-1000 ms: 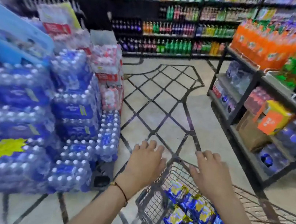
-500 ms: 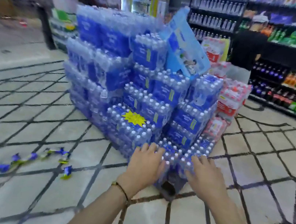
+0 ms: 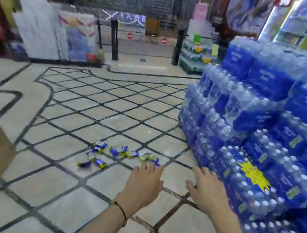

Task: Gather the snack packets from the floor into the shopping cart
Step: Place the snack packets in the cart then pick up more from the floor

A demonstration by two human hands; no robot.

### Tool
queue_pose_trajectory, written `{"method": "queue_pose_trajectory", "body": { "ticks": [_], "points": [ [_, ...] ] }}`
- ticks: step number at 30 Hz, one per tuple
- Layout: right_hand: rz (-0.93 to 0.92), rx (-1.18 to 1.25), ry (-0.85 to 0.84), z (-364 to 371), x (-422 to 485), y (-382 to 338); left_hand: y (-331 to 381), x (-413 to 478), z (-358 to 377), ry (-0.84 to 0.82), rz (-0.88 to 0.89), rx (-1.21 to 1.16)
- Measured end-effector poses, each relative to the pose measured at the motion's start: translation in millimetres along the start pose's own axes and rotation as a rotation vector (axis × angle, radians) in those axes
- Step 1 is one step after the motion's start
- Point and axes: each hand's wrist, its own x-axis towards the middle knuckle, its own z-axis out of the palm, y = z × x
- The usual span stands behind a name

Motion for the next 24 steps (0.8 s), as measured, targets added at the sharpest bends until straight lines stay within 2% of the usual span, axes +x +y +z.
{"method": "queue_pose_trajectory", "body": {
  "ticks": [7,13,19,24],
  "points": [
    [-0.163,-0.028,-0.090,36,102,-109,-137,17,6,-0.056,-0.227,-0.033],
    [-0.260,0.004,-0.173,77,200,-150,-207,60,36,-0.125,-0.367,-0.065],
    [-0.322,0.066,-0.231,118,323,-188,-282,144,52,-0.205,-0.482,-0.043],
    [-0.400,0.090,-0.278,142,421,-222,-354,201,43,-0.182,-0.553,-0.044]
  ]
}}
